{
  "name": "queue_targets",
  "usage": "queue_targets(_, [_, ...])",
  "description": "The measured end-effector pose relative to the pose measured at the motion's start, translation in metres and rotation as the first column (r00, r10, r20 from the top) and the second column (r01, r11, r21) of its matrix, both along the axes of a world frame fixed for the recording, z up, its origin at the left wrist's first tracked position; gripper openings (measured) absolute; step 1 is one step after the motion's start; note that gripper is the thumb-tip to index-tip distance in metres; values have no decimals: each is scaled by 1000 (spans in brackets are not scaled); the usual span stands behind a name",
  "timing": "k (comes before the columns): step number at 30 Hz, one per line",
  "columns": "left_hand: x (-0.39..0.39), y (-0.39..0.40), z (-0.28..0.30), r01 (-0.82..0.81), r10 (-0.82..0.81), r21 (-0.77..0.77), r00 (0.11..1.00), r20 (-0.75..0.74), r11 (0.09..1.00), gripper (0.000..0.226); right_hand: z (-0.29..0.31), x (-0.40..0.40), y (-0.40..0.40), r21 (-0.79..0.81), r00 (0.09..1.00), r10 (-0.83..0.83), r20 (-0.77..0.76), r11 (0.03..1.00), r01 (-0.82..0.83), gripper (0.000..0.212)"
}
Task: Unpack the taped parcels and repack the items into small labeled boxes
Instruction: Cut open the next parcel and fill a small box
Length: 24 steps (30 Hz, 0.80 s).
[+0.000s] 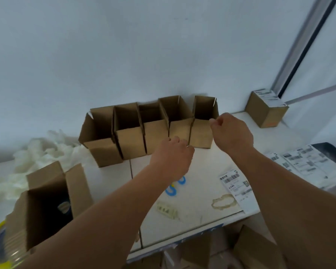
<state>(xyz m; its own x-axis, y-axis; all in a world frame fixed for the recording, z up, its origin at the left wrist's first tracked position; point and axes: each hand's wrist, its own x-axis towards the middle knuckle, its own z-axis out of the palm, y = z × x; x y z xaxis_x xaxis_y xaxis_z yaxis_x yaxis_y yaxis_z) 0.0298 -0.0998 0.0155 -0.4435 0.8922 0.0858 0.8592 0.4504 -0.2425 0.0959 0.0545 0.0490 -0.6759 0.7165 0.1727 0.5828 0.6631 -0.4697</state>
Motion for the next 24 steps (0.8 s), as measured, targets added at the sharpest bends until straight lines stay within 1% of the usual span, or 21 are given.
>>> queue_targets(2, [-7,18,-5,-23,23,5,999,24,1000,28,-5,-15,20,-145,995,-75,-68,987,64,45])
queue_targets(4, [-15,34,-11,-43,43,-2,998,49,999,31,-14,-32,39,-264,987,-140,-82,958,114,58])
queue_targets(5, [-18,39,-15,-53,53,-7,996,67,999,33,-19,-41,47,-313,984,-160,-80,941,128,62])
queue_targets(8, [-22,52,-26,-65,67,-21,993,99,998,35,-30,-60,64,-419,985,-169,-40,898,137,61])
queue_targets(10, [-23,56,-33,-72,75,-31,990,121,997,36,-38,-64,67,-456,990,-141,-9,881,121,52])
queue_targets(12, [-23,55,-37,-76,80,-31,987,139,997,37,-45,-63,66,-468,989,-150,-3,874,131,43])
queue_targets(14, [-20,51,-39,-85,91,-40,983,162,996,38,-48,-57,60,-441,982,-187,-22,883,159,41])
queue_targets(17, [-10,37,-36,-112,118,-43,975,186,993,38,-44,-39,44,-344,984,-180,-14,925,164,44])
queue_targets(20, [6,13,-23,-116,117,-18,975,191,993,37,-30,-10,18,-329,980,-199,-29,927,178,48])
queue_targets(24, [36,-37,2,-124,121,5,978,171,992,34,-16,35,-24,-272,979,-202,5,942,196,54])
